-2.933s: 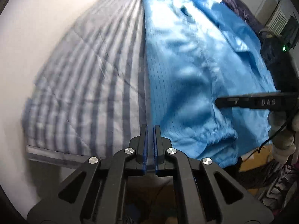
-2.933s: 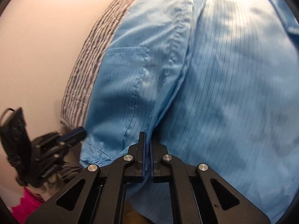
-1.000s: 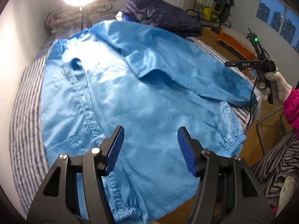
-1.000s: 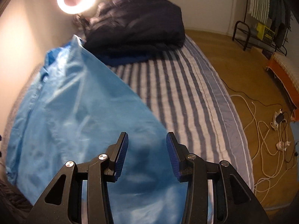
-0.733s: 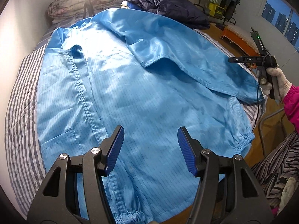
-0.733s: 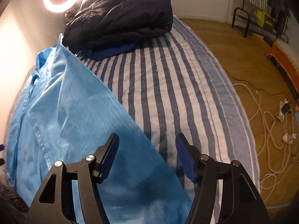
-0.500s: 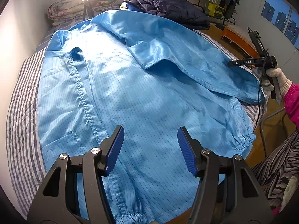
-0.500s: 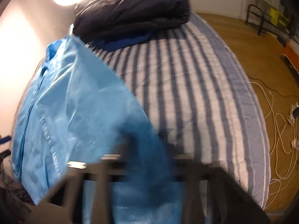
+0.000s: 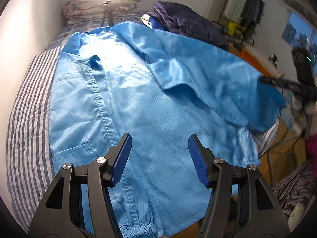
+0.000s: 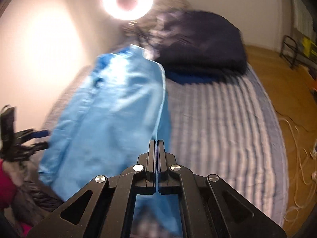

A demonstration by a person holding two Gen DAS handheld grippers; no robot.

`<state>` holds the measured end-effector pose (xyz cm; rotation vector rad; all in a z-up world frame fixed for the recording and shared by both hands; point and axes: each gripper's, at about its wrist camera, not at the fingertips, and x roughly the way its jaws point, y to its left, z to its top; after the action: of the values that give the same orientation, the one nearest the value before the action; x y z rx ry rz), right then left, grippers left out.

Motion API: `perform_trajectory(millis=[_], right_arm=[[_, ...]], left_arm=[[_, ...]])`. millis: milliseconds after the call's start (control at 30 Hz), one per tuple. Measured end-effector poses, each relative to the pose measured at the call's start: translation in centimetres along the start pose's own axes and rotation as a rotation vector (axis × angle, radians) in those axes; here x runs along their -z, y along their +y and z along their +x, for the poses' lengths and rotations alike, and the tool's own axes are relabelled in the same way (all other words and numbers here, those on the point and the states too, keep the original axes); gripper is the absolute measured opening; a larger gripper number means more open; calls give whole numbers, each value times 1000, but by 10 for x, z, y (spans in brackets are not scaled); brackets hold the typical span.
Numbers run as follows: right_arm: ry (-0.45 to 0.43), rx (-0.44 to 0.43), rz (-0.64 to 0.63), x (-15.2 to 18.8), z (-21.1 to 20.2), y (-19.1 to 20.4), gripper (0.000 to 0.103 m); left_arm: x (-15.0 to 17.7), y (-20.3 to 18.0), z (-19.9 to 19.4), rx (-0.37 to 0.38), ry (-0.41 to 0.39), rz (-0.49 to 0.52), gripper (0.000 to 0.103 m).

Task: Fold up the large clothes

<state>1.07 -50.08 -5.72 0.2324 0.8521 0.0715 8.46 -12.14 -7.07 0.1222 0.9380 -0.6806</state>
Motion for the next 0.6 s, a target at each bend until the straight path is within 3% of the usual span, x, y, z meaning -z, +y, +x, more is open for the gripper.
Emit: perform_trajectory(millis=[267,600], right_arm=[[12,-187,-178,-3,10,110,0],[124,-333,-266,18,54,192,0]], left_arm=[[-4,31,-24,9,-57,-133,61],[2,58,-35,-24,-71,-226,61]])
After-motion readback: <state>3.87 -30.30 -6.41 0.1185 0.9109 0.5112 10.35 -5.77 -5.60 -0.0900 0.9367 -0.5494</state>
